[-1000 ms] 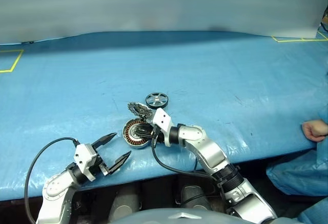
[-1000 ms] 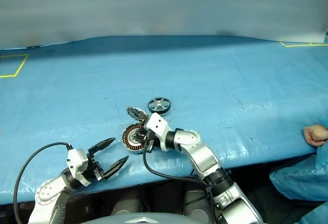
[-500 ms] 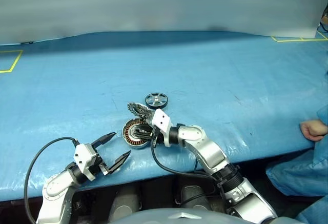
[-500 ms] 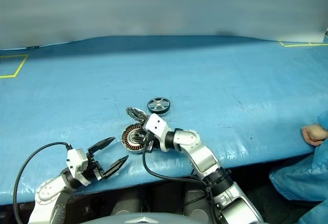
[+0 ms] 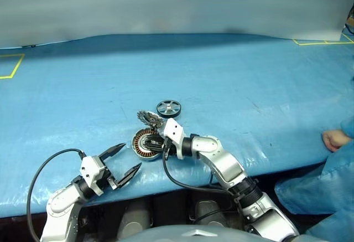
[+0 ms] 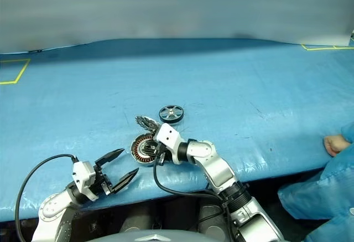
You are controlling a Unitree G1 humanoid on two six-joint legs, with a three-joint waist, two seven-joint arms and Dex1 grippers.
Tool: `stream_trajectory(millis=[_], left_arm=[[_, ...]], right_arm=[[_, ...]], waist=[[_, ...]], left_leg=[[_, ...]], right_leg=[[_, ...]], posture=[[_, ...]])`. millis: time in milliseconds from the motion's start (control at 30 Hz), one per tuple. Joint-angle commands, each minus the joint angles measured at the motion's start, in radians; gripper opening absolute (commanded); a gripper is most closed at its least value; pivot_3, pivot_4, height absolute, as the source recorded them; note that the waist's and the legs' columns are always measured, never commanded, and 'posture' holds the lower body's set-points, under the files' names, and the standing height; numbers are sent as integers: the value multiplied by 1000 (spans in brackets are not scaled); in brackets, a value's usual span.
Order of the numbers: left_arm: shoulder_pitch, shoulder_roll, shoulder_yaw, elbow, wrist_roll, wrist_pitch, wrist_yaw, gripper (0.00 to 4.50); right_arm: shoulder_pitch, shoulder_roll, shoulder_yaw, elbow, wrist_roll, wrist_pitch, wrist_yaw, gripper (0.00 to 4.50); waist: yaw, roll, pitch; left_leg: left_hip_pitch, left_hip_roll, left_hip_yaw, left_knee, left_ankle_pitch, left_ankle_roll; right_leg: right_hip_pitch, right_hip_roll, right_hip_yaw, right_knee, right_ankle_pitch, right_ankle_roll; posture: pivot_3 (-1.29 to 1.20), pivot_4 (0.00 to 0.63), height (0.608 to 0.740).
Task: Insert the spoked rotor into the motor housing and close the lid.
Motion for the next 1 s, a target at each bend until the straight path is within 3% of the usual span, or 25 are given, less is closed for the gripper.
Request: stream_trajectory(millis=[33,333,467,500,1000], left_arm=[[5,-7,-10,2,-1,-22,4,4500],[8,-9,-18,8,-2,-27,5,4500],[8,-9,-20,11,1,-29,5,4500],[7,-9,-20,13,4,-31,7,4500],[12,-11,-24,18,14,-37,21,4500]], right_arm=[[-9,30,-33,-5,31,-19,-13,1395],[-14,41,-46,12,22,-15,-31,1395],[-11,37,-41,11,23,-14,-25,143],[-11,37,-40,12,23,-14,-24,24],[-25,-23,47,42,-100,11,-49,24]], waist=[[0,0,0],[0,0,0],[0,0,0],[0,0,0],[-3,2,-2]], left_leg=[[0,0,0,0,0,0],[0,0,0,0,0,0],[0,0,0,0,0,0],[0,0,0,0,0,0],[1,0,0,0,0,0]], right_leg=[[0,0,0,0,0,0],[0,0,0,0,0,0],[0,0,0,0,0,0],[0,0,0,0,0,0],[0,0,0,0,0,0]], posture=[[0,150,740],[0,150,740],[0,150,740],[0,150,740],[0,150,740]])
